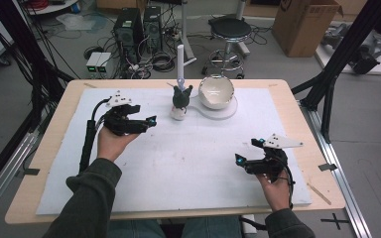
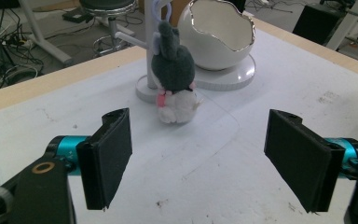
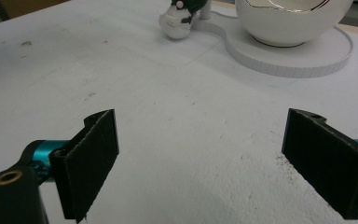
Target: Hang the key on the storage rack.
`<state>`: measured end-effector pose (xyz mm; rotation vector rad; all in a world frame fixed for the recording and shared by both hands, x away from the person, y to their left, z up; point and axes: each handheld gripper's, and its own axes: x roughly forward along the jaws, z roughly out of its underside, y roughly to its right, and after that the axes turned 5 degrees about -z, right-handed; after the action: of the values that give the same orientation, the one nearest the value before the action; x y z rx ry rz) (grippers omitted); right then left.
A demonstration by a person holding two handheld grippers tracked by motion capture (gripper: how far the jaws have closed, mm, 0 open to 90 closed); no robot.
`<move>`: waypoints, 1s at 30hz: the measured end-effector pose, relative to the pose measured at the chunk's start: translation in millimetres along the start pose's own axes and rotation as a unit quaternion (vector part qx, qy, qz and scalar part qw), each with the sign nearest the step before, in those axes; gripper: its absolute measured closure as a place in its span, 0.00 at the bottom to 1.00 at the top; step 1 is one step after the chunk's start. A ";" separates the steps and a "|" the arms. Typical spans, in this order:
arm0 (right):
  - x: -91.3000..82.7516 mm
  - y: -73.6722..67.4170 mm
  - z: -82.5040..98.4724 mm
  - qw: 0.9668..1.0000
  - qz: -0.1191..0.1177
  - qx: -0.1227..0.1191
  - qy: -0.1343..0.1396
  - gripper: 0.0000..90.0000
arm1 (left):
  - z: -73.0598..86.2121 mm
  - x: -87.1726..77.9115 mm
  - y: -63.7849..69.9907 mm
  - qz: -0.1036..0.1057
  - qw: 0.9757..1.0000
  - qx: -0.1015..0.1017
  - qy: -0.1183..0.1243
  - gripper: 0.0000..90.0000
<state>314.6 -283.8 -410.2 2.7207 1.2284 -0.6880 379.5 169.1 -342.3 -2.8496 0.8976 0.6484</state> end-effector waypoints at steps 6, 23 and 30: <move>0.2 0.3 0.3 1.000 0.000 -0.001 0.000 0.11 | 4.7 -4.2 -1.6 -0.002 1.000 -0.001 0.000 0.26; -1.7 1.2 1.2 1.000 0.003 0.003 0.001 0.11 | 14.8 -17.5 -2.6 0.001 1.000 -0.003 0.000 0.25; -2.0 1.6 1.4 1.000 0.005 0.005 -0.001 0.11 | 19.5 -20.6 0.7 0.002 1.000 0.003 -0.004 0.24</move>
<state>314.1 -286.6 -410.8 2.7317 1.2136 -0.6972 356.7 183.3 -351.4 -2.8381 0.9031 0.6563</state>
